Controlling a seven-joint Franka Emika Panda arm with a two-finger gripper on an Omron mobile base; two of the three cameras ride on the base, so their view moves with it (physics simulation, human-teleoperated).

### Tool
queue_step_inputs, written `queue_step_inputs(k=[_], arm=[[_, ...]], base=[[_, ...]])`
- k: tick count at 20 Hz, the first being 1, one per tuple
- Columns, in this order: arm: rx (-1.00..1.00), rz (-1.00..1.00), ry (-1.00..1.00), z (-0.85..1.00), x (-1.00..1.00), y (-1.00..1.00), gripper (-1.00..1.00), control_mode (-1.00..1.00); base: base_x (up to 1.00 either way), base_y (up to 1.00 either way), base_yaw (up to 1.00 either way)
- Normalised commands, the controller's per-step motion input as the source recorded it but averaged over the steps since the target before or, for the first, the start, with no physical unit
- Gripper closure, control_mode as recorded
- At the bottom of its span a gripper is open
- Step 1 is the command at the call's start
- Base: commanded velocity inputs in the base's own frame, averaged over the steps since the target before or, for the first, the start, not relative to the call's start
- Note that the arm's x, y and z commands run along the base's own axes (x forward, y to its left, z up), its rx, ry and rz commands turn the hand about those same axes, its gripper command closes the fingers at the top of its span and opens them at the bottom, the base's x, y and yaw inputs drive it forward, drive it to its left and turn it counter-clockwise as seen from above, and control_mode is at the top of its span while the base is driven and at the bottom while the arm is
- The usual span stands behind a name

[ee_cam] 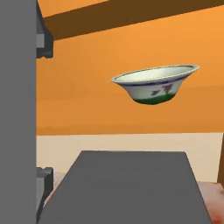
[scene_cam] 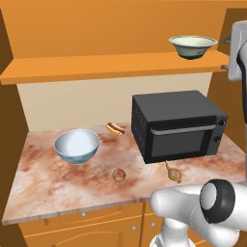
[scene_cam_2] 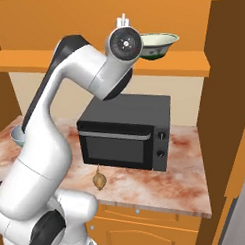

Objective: Pick both bowls and place them on the counter. Then place the peach in one bowl and place the onion in the other bowl.

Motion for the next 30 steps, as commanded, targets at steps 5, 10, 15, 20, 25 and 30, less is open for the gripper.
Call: queue_step_inputs(k=[5,10,15,20,25,30], arm=[[0.01,0.11,0.00,0.00,0.46,-0.16,-1.00,-1.00],[-0.03,0.03,0.00,0.00,0.36,-0.08,-1.00,-1.00],[-0.12,0.00,0.00,0.00,0.39,-0.04,-1.00,-1.00],[-0.11,0.00,0.05,-0.03,0.48,-0.17,-1.00,-1.00],[-0.09,0.00,0.11,-0.03,0.36,-0.21,-1.00,-1.00],[-0.05,0.00,0.08,-0.01,0.26,-0.20,-1.00,-1.00]], base=[[0.00,0.00,0.00],[0.00,0.00,0.00],[0.00,0.00,0.00],[0.00,0.00,0.00],[0.00,0.00,0.00],[0.00,0.00,0.00]])
